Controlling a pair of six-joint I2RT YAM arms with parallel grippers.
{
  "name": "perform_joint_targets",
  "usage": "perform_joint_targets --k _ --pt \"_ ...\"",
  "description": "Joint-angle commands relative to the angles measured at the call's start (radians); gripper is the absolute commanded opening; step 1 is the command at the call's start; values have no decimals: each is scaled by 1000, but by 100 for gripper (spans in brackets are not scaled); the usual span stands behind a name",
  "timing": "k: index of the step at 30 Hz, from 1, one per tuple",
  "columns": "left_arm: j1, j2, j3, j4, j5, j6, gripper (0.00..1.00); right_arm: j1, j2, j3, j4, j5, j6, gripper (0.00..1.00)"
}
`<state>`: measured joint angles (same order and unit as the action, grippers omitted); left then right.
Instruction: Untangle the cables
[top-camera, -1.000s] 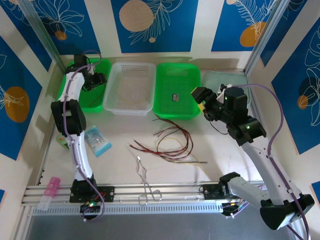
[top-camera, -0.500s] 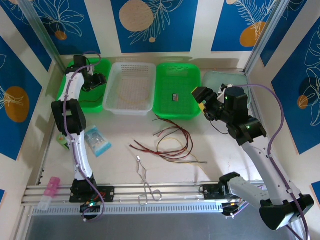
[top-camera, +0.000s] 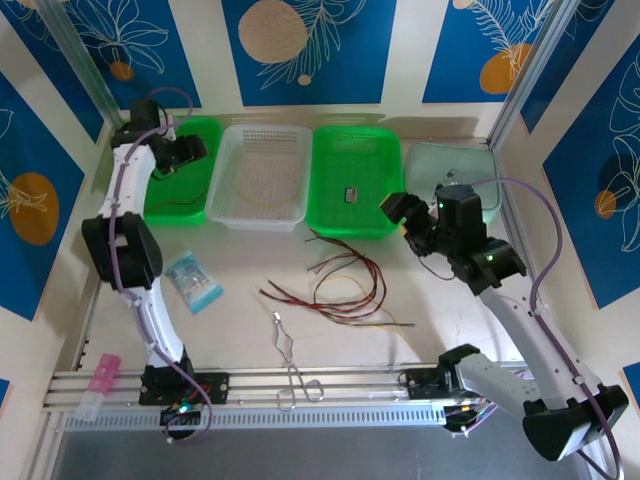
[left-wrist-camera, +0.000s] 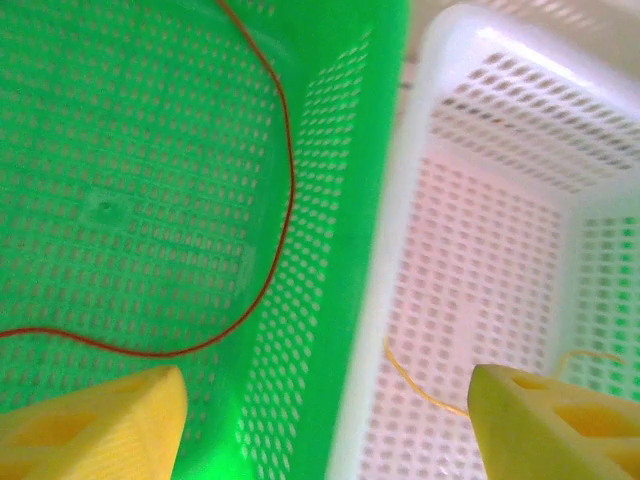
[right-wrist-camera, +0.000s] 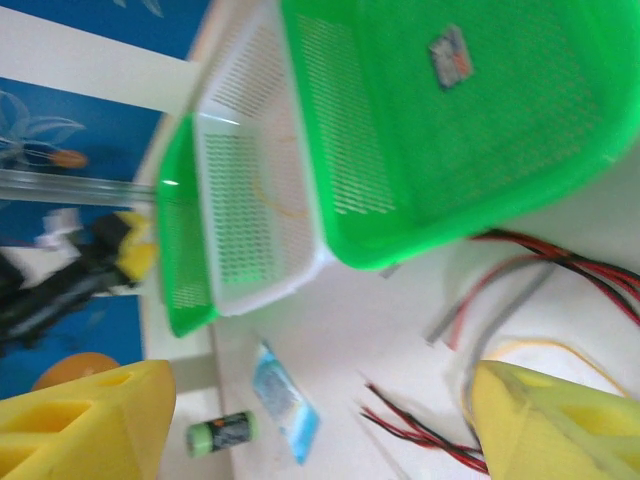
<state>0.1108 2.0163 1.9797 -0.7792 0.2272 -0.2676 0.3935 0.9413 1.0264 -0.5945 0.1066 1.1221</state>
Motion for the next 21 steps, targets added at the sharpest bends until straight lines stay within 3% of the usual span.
perform_joint_targets --k 1,11,18,21 --pt "-19 -153 -111 2 8 41 74 53 -31 -60 -153 108 19 77" --pt "-226 -589 -664 113 -13 38 76 302 -85 -279 -244 235 317 76" --pt "-385 -782 -937 143 -17 -90 75 536 -47 -371 -44 300 672 71" --pt "-435 -840 -1017 153 -31 -122 74 609 27 -342 40 366 664 67"
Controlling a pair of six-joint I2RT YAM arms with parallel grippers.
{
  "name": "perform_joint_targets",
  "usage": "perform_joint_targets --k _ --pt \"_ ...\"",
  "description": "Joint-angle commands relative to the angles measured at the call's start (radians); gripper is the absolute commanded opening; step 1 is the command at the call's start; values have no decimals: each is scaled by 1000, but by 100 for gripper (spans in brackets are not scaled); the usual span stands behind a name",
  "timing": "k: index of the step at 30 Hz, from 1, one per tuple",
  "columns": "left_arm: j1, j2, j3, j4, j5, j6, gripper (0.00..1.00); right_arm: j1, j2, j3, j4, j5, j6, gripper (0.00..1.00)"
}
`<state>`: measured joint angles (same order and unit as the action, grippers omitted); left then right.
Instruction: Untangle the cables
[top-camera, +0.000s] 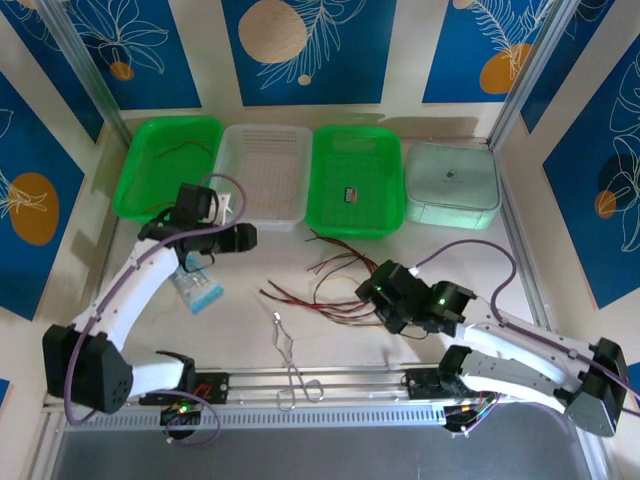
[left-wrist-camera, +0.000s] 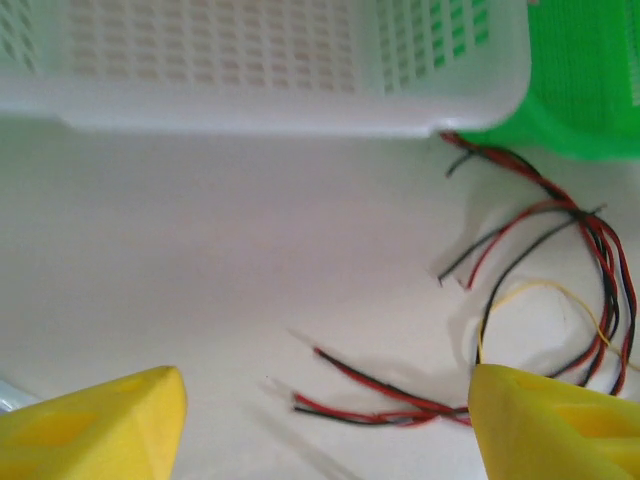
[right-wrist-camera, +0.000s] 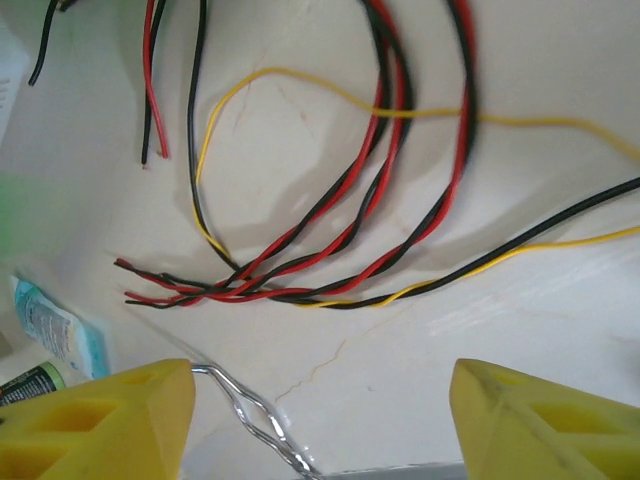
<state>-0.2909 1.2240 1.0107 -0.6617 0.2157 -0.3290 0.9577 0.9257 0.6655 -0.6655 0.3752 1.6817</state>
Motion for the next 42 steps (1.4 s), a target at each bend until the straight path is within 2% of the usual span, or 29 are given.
perform_joint_targets --k 1,4,8,11,16,19,23,27,34,42 --pt "-40 -58 -68 32 -21 -72 73 48 73 41 133 98 36 66" --pt "-55 -93 -133 39 -7 -120 72 41 213 173 136 52 -314 66" --pt "-59 -156 -194 39 -20 -146 72 43 426 406 -30 11 -683 67" --pt "-60 -181 -211 32 -11 -161 72 54 557 539 -95 2 -902 67" --pt "-56 -193 -231 10 -8 -190 72 56 696 601 5 -57 -1168 62" --pt "-46 -209 -252 1 6 -210 72 36 781 657 21 -144 -1252 54" --pt "-30 -240 -290 6 25 -228 72 38 876 719 9 -155 -1328 44" --pt "-25 -265 -342 32 49 -254 72 37 932 739 17 -198 -1373 42" --pt "-23 -298 -393 53 58 -279 70 40 990 732 8 -214 -1412 34" --pt "-19 -291 -413 58 60 -273 70 49 1048 744 -6 -224 -1434 32"
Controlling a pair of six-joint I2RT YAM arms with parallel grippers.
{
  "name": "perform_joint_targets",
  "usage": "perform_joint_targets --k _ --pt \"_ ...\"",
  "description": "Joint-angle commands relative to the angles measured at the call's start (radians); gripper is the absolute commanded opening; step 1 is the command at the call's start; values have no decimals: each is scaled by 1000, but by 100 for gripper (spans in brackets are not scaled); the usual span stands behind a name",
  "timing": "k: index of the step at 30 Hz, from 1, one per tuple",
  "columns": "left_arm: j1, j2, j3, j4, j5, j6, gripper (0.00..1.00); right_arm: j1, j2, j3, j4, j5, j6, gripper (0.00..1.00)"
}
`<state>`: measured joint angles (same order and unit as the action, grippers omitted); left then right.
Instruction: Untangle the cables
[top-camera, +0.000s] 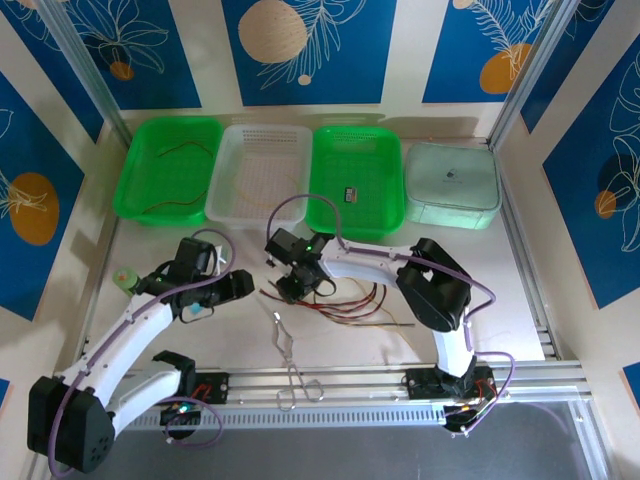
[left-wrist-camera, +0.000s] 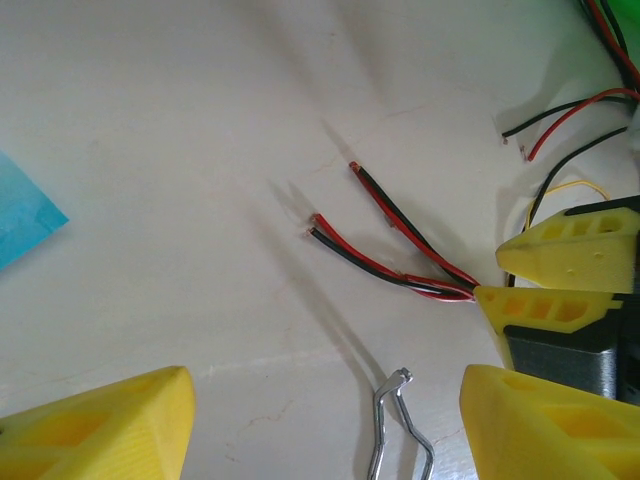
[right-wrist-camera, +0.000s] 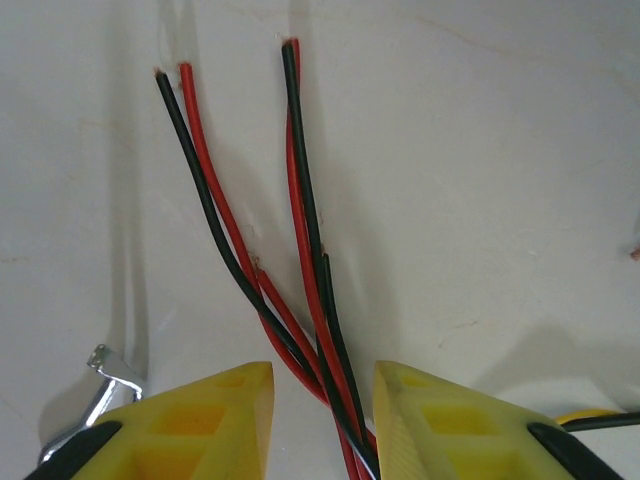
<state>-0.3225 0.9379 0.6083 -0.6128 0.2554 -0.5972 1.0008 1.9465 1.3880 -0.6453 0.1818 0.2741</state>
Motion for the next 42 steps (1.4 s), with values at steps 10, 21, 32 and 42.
perform_joint_targets --k 10,21,32,42 --pt "17 -14 -7 -1 18 3 70 7 73 21 -27 -24 -36 25" --pt "19 -4 16 -10 19 11 74 5 10 19 -45 -19 -45 11" --pt "18 3 40 -16 31 12 76 -13 -17 4 -17 -54 -53 20" --pt "18 2 44 -24 33 14 76 -32 30 15 0 -81 -51 20"
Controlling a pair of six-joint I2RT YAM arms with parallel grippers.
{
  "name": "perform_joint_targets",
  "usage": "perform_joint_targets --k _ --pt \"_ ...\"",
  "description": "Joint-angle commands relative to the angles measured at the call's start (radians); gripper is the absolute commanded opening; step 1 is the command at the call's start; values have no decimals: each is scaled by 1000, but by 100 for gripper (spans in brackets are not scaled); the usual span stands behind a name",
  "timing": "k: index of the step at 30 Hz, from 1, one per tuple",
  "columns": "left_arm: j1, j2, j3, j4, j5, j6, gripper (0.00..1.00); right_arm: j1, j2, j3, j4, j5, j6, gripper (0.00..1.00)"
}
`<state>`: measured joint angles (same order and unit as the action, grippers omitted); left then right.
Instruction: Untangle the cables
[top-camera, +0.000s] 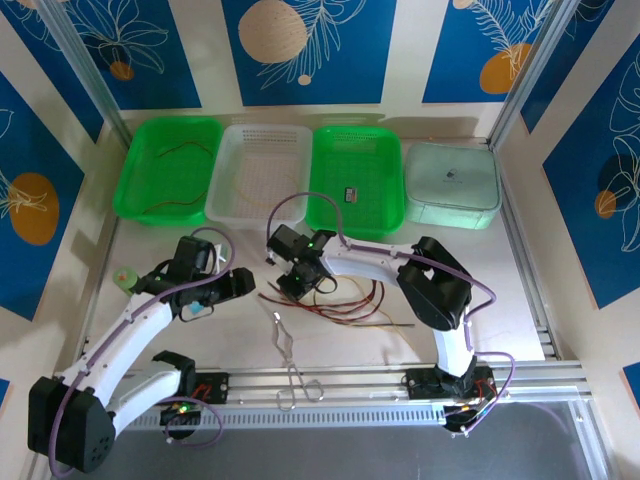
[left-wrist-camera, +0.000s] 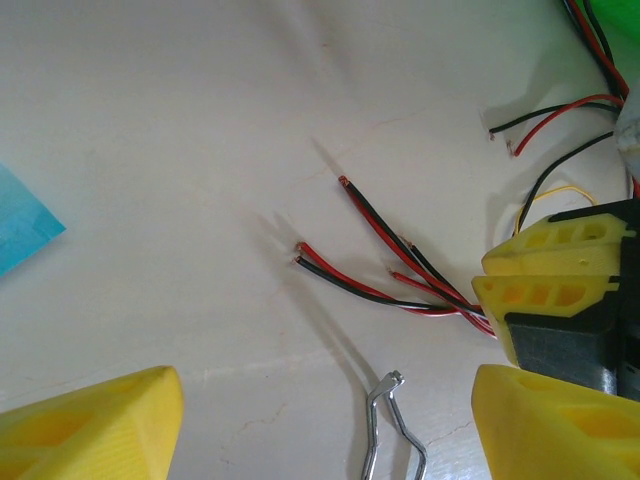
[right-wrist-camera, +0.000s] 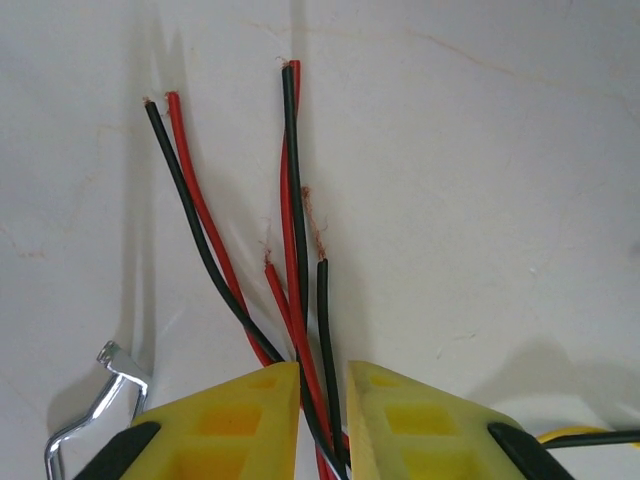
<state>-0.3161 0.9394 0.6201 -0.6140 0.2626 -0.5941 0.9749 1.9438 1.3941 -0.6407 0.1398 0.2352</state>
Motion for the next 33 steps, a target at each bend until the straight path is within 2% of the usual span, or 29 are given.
perform_joint_targets --k 1,12,20,33 --pt "11 0 32 -23 26 10 76 -5 39 13 -9 -47 -14 21" --pt "12 2 35 -30 25 13 76 3 51 0 -7 -80 -12 27" --pt "12 1 35 -33 23 16 76 4 66 -4 -3 -81 -13 27" --pt "12 1 48 -41 26 15 76 5 31 1 -25 -48 -33 3"
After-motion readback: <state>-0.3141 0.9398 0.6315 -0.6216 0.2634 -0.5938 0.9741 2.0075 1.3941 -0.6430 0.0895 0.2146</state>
